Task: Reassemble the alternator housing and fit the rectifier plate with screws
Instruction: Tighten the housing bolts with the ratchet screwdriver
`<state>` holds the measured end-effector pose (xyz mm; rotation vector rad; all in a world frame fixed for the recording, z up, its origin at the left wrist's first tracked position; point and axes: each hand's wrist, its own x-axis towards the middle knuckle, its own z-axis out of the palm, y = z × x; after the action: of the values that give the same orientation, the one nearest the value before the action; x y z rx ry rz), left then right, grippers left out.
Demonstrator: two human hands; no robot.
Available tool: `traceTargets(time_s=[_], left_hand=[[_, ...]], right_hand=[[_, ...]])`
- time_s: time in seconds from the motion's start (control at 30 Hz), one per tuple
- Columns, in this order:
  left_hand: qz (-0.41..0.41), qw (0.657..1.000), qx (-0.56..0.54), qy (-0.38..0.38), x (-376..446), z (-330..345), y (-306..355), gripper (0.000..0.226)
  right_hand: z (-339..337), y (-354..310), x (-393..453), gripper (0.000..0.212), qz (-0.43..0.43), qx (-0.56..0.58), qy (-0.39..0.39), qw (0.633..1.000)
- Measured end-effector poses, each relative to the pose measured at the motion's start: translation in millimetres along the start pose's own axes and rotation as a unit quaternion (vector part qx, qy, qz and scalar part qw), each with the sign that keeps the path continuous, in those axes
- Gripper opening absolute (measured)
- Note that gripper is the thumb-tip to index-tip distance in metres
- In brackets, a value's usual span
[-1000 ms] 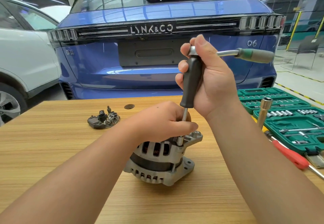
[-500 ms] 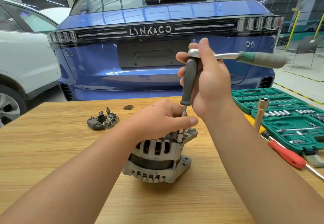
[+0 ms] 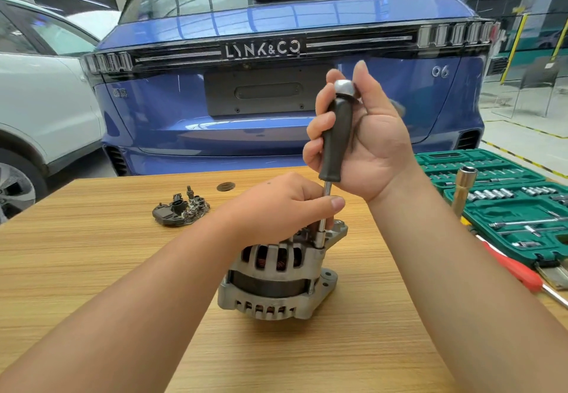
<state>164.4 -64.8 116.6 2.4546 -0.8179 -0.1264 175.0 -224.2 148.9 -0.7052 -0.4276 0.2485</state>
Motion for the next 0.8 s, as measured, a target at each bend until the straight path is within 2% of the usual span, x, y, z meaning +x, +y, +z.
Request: traceTargets(time_s=[0.07, 0.27, 0.47, 0.63, 0.7, 0.8], left_hand=[[-0.002, 1.000, 0.004, 0.004, 1, 0, 1, 0.043], [0.002, 1.000, 0.002, 0.004, 0, -1, 1, 0.041], [-0.004, 1.000, 0.005, 0.010, 0, -1, 4, 0.037], [-0.004, 1.000, -0.002, 0.014, 0, -1, 3, 0.038], [-0.006, 1.000, -0.001, 0.016, 0, -1, 1, 0.039], [-0.010, 1.000, 0.003, 0.014, 1, -2, -2, 0.033]], right_hand=[[2, 0, -1, 0.015, -0.061, -0.025, 0.046, 0.997], [11, 8, -2, 0.011, -0.207, -0.112, 0.106, 0.966], [15, 17, 0, 0.006, -0.344, -0.240, 0.197, 0.886], [14, 19, -2, 0.009, -0.341, -0.302, 0.206, 0.866], [13, 17, -2, 0.016, -0.283, -0.275, 0.197, 0.898], [12, 9, -3, 0.036, -0.150, -0.157, 0.155, 0.964]])
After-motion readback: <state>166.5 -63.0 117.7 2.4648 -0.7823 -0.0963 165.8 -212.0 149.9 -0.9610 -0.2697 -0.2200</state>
